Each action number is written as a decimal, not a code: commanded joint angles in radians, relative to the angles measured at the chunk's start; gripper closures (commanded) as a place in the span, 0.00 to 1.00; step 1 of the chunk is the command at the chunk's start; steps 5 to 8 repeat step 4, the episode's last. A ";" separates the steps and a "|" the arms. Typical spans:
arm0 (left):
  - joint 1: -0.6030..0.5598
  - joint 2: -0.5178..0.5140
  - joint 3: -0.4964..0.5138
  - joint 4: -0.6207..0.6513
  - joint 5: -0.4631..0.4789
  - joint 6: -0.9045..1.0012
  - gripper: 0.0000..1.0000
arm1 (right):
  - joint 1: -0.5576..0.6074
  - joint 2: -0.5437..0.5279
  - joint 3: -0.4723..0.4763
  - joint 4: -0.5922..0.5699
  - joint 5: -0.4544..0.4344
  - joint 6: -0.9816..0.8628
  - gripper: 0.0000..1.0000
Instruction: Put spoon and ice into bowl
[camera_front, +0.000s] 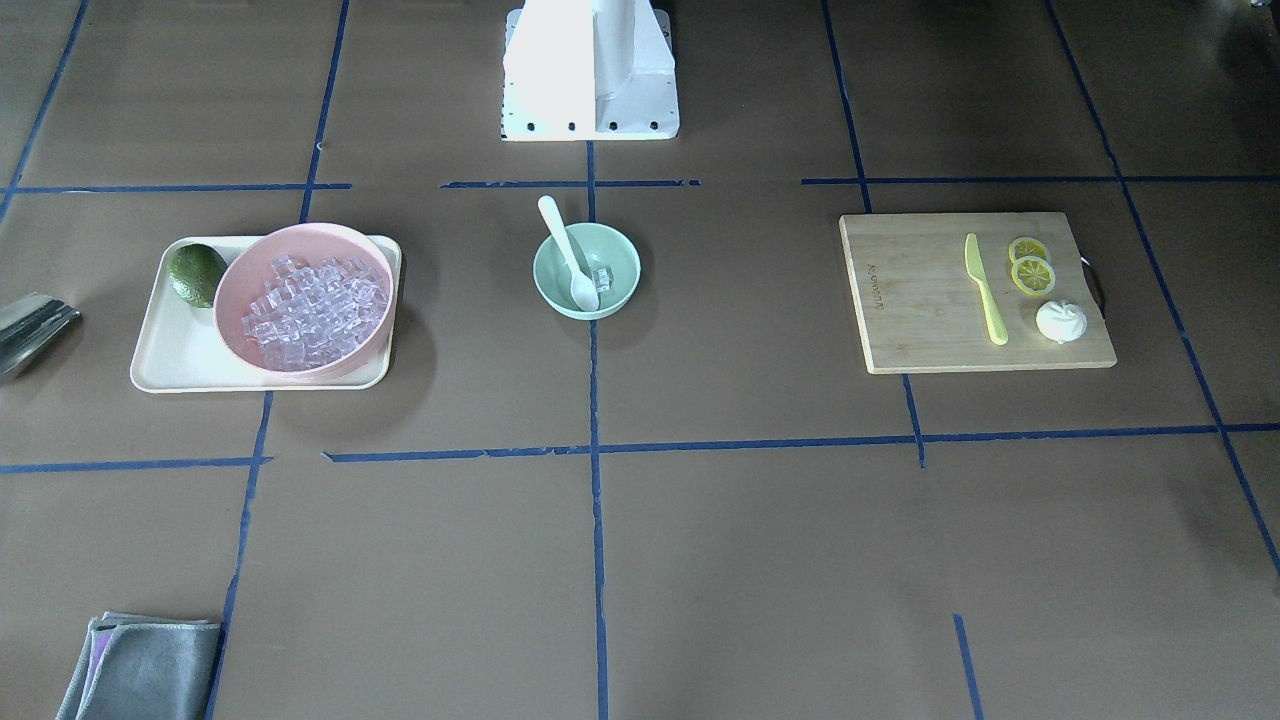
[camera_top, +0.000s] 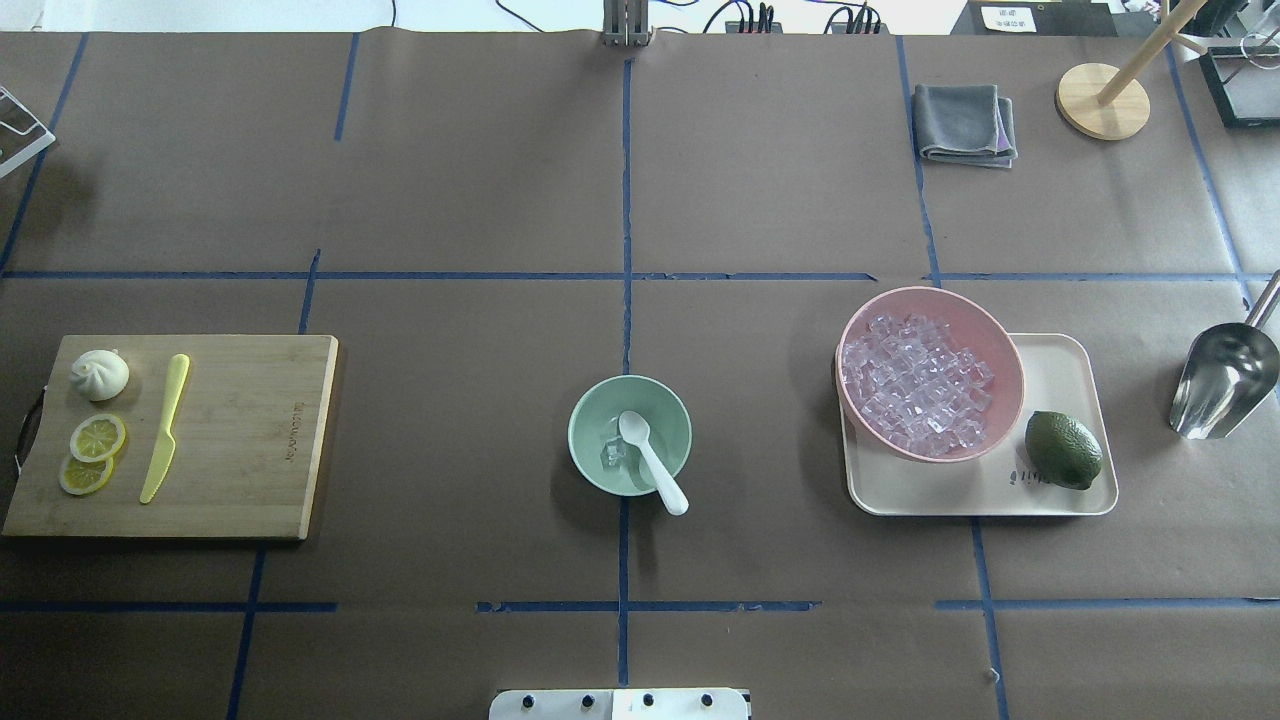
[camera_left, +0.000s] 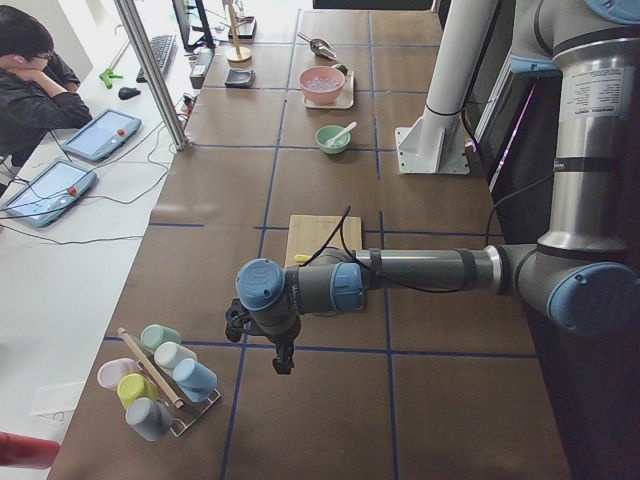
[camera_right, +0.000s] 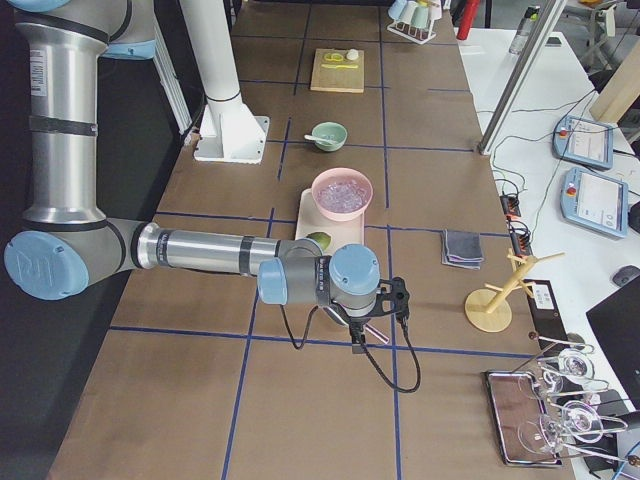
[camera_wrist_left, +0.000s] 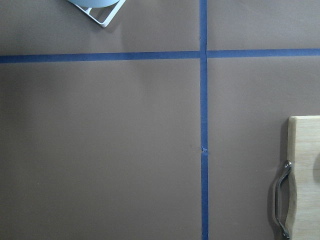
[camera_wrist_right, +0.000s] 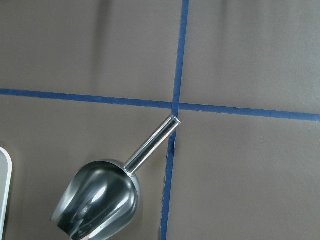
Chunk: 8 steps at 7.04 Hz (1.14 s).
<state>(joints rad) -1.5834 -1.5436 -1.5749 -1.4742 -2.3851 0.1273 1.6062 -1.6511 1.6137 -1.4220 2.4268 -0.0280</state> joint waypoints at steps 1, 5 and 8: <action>0.000 -0.001 0.001 0.000 0.001 0.000 0.00 | 0.000 0.001 0.002 0.000 0.000 0.000 0.01; 0.000 -0.004 0.001 0.000 0.001 0.000 0.00 | 0.003 0.001 0.006 0.000 0.002 0.000 0.01; 0.000 -0.004 0.001 0.000 0.001 0.000 0.00 | 0.003 0.001 0.006 0.000 0.002 0.000 0.01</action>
